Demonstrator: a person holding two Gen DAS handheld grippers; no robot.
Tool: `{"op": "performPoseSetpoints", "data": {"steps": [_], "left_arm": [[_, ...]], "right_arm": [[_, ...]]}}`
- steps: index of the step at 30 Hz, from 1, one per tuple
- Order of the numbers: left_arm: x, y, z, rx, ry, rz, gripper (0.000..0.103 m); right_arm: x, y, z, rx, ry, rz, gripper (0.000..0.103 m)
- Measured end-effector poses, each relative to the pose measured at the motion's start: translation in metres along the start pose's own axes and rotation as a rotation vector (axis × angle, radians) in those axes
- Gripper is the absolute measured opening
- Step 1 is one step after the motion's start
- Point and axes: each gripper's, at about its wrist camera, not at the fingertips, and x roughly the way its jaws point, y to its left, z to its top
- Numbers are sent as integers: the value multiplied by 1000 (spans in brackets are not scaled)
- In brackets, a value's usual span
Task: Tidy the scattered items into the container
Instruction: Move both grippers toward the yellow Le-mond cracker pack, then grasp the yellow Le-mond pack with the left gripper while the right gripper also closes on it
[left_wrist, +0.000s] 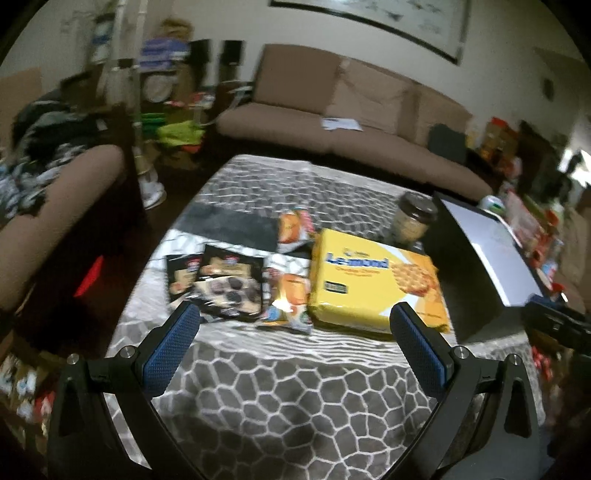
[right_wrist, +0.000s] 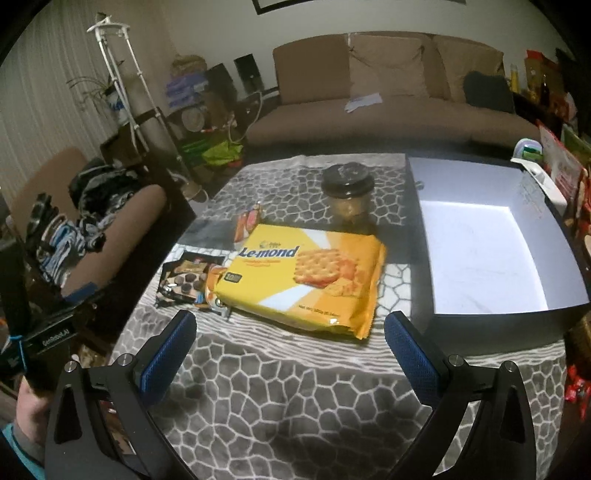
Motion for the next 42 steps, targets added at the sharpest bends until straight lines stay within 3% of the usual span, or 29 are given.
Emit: {"op": "performPoseSetpoints", "data": {"steps": [7,15,19,25,35,40,42], "left_arm": [[51,-28,-16,212,54,-49,103],[95,-26,-18,212,81,-141,103],[109,-21,-11,272,82,-198,103],[125,-25,-3,391,128,-295,103],[152,-48,-10,546,186,-349,103],[165,-51,-11,580,200,-306,100],[168,-50,-11,581,205,-316,94]], "right_arm": [[39,-8,-17,-49,67,-21,103],[72,-18,-25,-55,104,13,103],[87,-21,-28,-114,133,12,103],[106,-30,-34,-203,185,-31,103],[130,-36,-42,-226,206,-156,103],[138,-28,-47,-282,195,-275,103],[139,-23,-49,-283,172,-249,103]]}}
